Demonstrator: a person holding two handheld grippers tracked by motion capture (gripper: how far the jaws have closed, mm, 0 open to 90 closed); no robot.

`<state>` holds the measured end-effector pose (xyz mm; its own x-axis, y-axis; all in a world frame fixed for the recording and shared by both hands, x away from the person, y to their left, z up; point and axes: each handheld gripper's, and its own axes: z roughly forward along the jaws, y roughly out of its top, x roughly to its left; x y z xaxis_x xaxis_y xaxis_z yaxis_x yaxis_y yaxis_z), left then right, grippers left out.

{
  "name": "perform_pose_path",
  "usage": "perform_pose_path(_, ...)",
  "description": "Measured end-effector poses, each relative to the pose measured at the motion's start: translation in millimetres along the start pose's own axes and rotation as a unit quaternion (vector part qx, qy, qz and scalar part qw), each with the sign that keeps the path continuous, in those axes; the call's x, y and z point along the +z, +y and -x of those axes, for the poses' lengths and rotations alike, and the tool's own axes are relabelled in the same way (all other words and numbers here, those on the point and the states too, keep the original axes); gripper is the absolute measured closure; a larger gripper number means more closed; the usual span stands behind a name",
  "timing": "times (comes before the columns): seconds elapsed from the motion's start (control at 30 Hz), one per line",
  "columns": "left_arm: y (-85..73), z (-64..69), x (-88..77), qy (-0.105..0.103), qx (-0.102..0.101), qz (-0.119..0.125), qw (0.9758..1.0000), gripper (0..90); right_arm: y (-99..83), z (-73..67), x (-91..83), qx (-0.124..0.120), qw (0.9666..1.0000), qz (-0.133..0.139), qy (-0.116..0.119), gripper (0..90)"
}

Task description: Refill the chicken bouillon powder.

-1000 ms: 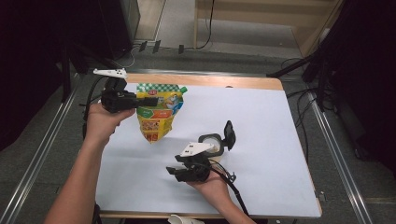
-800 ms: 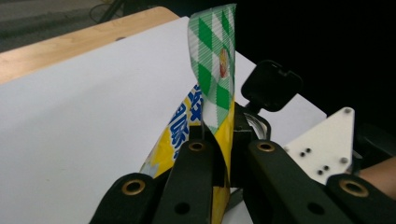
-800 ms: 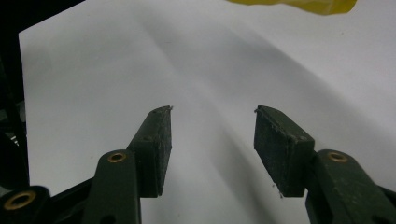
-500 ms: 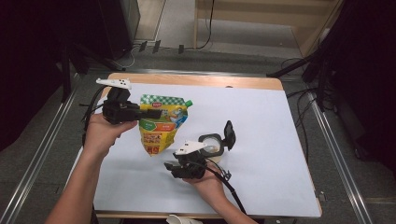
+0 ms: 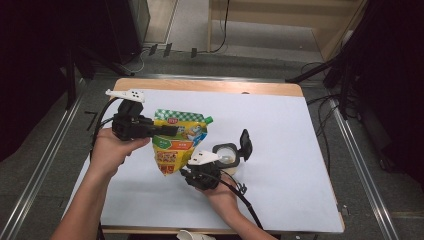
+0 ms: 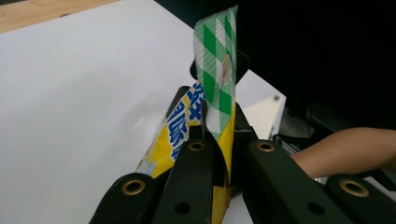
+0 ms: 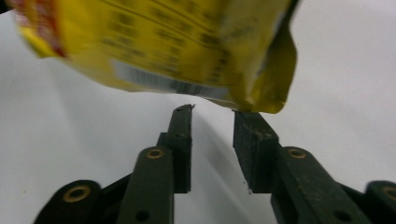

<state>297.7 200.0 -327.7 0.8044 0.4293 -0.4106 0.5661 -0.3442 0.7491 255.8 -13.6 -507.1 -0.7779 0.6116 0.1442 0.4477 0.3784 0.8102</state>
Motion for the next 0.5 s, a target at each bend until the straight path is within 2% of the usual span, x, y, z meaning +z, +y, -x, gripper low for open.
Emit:
perform_pose_path(0.03,0.5,4.2,-1.0,-0.004,0.001,-0.001,1.0000,90.0,-1.8,1.9,0.4,0.012,0.9999,0.006,0.001,76.6)
perform_pose_path(0.17,1.9,10.2,-3.2,-0.020,-0.004,0.004,0.9998,90.0,-4.4,3.3,1.6,0.023,0.9997,0.008,0.000,78.6)
perform_pose_path(0.23,2.2,11.2,-3.8,-0.021,-0.005,0.004,0.9998,90.0,-5.9,3.1,1.0,0.025,0.9996,0.017,-0.003,79.2)
perform_pose_path(0.3,2.5,11.5,-5.0,-0.037,-0.015,0.002,0.9992,90.0,-6.3,2.5,-0.1,0.020,0.9995,0.024,-0.009,79.3)
perform_pose_path(0.4,2.2,10.3,-5.1,-0.044,-0.026,0.002,0.9987,90.0,-6.4,2.2,-2.1,0.020,0.9990,0.036,-0.016,79.3)
perform_pose_path(0.43,2.0,9.5,-4.7,-0.051,-0.032,0.000,0.9982,90.0,-5.8,2.5,-4.1,0.022,0.9981,0.054,-0.019,79.2)
perform_pose_path(0.5,2.4,10.1,-5.9,-0.055,-0.033,0.006,0.9979,90.0,-5.3,2.2,-5.0,0.016,0.9978,0.060,-0.024,79.2)
